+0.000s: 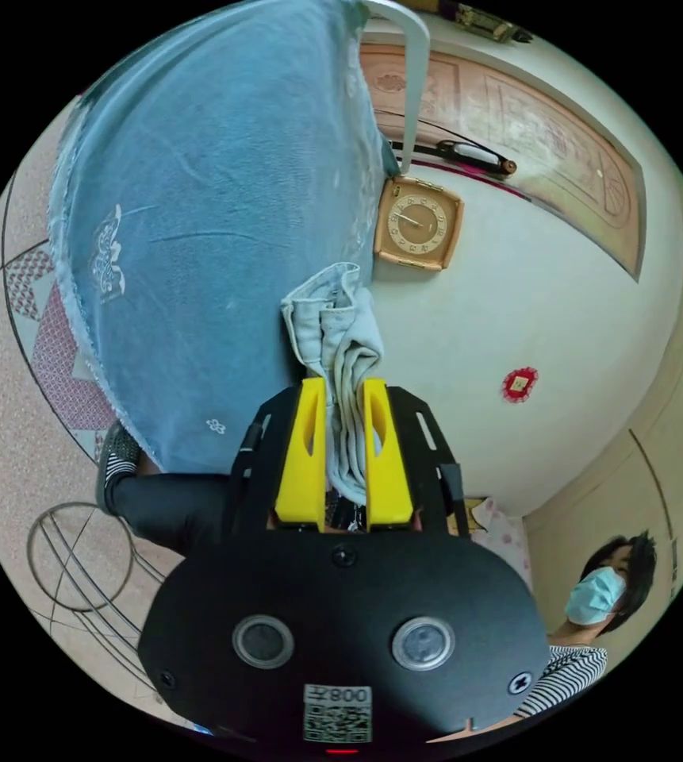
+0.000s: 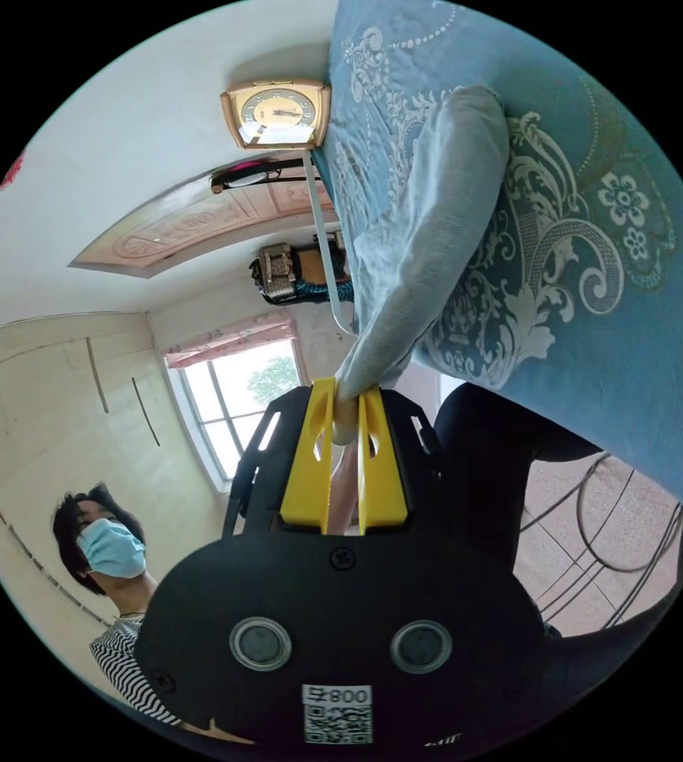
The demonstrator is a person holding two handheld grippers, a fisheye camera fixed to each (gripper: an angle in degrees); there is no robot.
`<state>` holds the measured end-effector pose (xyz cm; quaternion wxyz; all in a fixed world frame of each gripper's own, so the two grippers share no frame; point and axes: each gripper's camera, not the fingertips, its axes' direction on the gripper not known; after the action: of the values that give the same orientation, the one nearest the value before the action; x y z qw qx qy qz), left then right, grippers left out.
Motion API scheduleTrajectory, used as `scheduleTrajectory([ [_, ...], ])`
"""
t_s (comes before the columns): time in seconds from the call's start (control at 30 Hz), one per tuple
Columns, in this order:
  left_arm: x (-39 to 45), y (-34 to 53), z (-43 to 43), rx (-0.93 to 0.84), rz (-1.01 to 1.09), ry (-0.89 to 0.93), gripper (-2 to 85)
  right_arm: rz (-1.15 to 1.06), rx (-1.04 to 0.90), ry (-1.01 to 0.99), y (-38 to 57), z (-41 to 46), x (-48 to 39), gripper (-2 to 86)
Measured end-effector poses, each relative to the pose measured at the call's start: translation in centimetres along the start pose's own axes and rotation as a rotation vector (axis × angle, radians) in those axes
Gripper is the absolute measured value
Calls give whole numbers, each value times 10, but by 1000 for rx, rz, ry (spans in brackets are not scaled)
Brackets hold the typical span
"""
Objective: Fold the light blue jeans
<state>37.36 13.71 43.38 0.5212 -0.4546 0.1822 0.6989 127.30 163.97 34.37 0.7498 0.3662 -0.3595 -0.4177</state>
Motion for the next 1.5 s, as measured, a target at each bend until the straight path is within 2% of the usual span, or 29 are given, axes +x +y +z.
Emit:
scheduleTrajectory([
  [0.47,50,113,158,-85,207,29,67,-178,45,-65,90,-110,17,23],
  [0.77,71,186,334,-238,317,65,64,-332,181,-122,180,-216,36,14],
  [1.17,93,264,677,-501,438,92,63,-450,440,-192,234,-394,88,10],
  [1.37,117,306,896,-668,498,177,62,-571,563,-126,235,-516,54,11],
  [1.5,158,355,1058,-784,557,289,63,-686,679,-58,253,-614,-3,13],
])
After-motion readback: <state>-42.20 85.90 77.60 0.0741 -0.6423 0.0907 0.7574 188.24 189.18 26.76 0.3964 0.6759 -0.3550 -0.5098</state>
